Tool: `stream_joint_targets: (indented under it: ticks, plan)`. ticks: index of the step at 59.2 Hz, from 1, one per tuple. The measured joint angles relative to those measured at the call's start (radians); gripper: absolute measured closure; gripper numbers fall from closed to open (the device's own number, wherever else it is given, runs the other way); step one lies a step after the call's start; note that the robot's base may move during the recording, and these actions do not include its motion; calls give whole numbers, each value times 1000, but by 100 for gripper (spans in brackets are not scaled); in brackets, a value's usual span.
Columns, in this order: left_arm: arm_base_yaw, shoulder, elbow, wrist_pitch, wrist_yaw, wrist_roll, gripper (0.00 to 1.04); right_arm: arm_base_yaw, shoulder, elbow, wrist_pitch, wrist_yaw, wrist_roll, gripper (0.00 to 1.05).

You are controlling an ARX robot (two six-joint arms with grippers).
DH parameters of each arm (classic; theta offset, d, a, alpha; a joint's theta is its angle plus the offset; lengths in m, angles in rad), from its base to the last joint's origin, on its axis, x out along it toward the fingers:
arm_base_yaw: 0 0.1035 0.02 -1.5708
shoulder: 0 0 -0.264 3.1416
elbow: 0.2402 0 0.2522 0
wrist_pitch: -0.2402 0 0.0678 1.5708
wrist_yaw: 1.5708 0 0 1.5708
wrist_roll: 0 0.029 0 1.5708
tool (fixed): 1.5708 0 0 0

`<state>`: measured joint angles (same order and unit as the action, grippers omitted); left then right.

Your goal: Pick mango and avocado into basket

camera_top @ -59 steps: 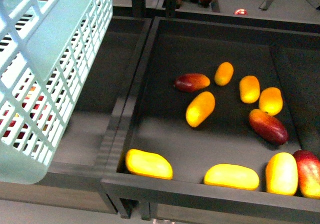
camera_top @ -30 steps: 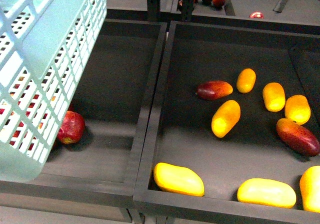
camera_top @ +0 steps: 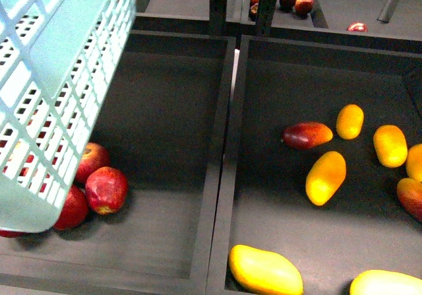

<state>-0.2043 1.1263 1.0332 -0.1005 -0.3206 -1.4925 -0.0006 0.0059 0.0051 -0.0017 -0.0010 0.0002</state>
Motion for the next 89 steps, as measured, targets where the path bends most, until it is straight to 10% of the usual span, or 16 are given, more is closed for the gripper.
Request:
stream_joint_targets:
  ticks: [34,46,54,89]
  plan:
    - [-7,3,0,0,24,-8,88,0,0,0,0,0,0,8]
    - [-33,102,61,-133,312,895,88,0,0,0,0,0,0,8]
    - [-56,211,113,-168,437,1162,88,0,0,0,0,0,0,8]
    - [-202,351,152,-143,663,993,88,0,0,0,0,0,0,8]
